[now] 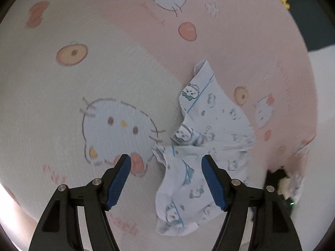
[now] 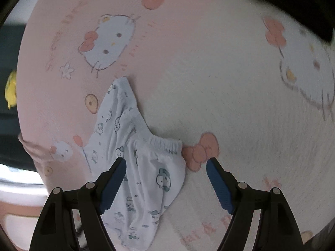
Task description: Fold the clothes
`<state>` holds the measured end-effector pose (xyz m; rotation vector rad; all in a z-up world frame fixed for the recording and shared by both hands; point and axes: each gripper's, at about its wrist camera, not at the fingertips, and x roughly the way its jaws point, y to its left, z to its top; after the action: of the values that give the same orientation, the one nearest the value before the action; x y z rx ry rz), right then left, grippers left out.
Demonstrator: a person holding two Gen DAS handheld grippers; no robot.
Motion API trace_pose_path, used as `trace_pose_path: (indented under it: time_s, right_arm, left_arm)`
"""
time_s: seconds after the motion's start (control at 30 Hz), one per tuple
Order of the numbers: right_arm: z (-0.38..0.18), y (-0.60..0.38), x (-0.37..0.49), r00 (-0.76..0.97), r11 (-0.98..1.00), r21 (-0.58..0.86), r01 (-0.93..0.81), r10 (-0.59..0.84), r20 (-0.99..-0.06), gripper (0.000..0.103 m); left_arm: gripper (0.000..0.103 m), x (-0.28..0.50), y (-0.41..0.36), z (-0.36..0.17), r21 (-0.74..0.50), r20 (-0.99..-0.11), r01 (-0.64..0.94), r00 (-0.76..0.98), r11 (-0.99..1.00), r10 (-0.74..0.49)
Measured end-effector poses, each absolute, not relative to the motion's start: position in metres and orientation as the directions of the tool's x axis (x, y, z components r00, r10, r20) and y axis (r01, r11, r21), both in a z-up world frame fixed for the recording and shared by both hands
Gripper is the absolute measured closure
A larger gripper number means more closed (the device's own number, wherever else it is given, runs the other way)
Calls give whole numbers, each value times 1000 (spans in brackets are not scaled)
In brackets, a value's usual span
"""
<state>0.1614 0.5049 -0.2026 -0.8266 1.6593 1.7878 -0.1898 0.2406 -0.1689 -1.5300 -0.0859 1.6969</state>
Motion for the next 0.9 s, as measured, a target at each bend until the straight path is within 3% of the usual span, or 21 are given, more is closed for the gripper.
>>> trace_pose_path:
  time_s: [0.1,0.43,0.63,0.9]
  right_arm:
    - [-205,502,170,-666,-64,666,-744,-9,-745,25]
    - [-213,496,163,-590,-128,592,-796,-58,-805,24]
    - [-208,501,152,-603,-121,603,-789,-40,-797,24]
    - [-196,496,144,-553,-275,537,-797,-23,-833,24]
  left_arm:
    - [35,-180,233,-170,-571,-781,-518,103,-637,616]
    - [35,-156,238,-213,-525,-841,-533,203,-664,502]
    - [35,-132,246,-201,-406,-886,-673,122,-618,448]
    - [35,-99,245,-180,-242,-915,-808,6,-537,404]
